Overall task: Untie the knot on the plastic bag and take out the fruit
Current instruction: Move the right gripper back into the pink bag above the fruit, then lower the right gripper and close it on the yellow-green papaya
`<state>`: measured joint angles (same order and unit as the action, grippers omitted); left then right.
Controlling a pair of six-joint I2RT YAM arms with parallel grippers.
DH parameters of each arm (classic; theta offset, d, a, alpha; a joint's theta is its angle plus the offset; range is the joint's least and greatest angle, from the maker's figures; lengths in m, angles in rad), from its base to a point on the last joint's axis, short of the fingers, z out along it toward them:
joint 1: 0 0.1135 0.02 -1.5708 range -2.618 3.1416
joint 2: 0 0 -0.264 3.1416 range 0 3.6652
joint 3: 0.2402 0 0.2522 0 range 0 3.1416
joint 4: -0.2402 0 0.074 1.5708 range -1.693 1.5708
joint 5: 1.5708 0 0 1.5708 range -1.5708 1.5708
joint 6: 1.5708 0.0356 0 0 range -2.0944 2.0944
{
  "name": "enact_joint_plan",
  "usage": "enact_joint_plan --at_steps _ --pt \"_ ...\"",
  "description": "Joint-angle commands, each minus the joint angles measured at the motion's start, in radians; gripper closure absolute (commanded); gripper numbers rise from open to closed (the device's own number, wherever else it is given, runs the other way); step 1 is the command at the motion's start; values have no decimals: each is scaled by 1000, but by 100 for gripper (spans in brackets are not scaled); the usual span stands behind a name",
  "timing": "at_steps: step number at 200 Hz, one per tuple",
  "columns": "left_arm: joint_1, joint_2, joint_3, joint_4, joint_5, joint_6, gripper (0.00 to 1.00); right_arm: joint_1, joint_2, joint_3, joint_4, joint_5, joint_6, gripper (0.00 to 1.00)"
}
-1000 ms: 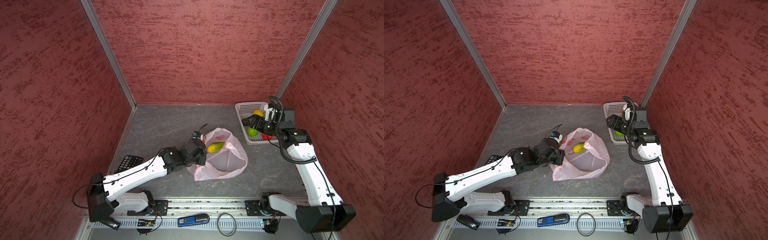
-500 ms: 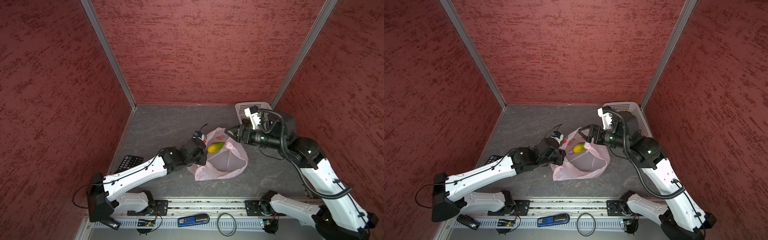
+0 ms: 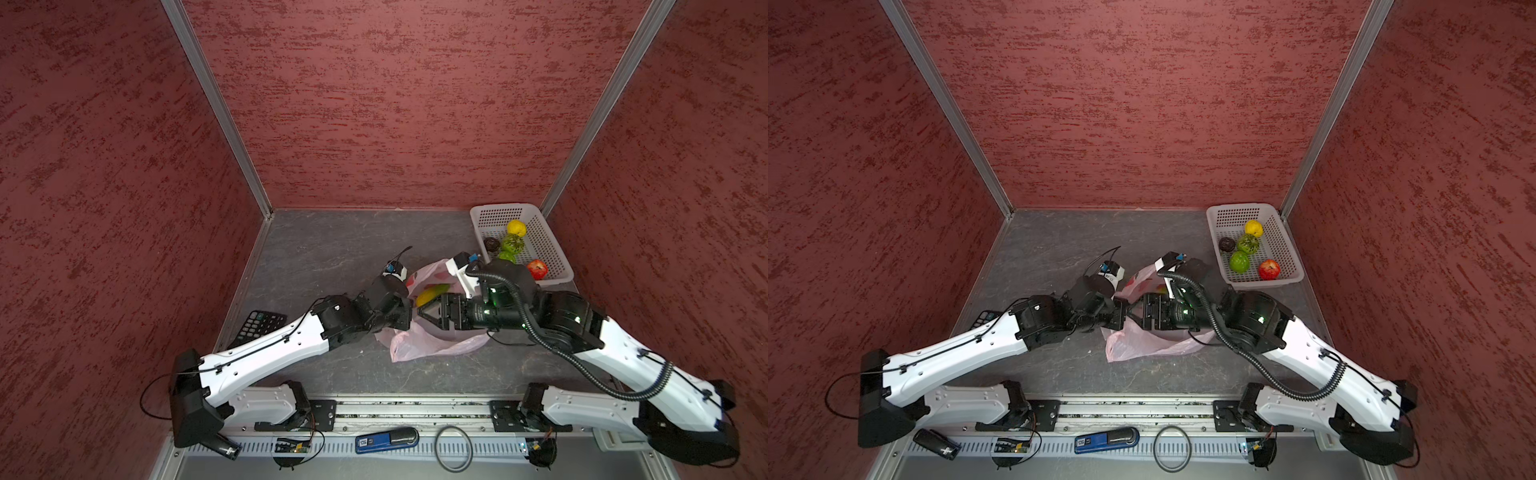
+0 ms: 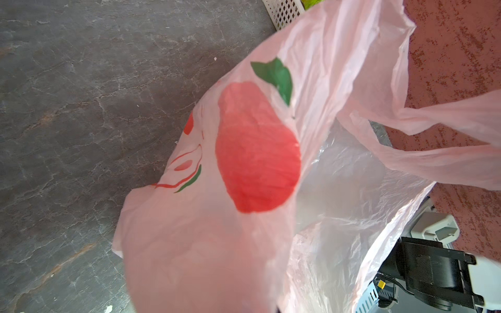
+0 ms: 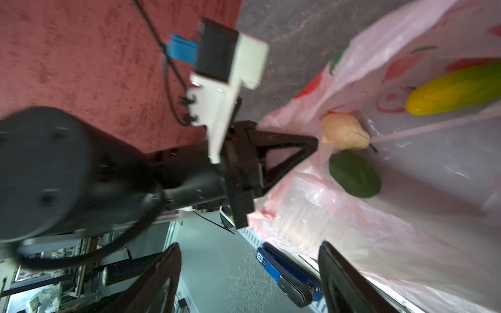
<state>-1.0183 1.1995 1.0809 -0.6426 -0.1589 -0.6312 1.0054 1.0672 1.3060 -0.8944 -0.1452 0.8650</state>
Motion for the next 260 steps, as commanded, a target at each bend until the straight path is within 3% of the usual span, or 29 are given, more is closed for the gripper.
enact_joint_plan --at_steps 1,73,145,177,205,260 --pt "1 -28 -2 6 -17 2 100 20 -25 -56 9 103 7 21" --pt "-17 -23 1 7 -29 -13 100 22 122 -133 -10 317 -232 17" --pt "-34 -23 -15 10 -56 -47 100 -168 191 -262 111 384 -404 18" --pt "-37 -4 2 9 -56 -49 100 -239 182 -288 130 347 -441 19" --pt "-41 16 15 22 -54 -49 100 -234 187 -288 133 246 -445 22" --pt "-40 58 48 38 -53 -45 100 -188 170 -362 159 164 -392 24"
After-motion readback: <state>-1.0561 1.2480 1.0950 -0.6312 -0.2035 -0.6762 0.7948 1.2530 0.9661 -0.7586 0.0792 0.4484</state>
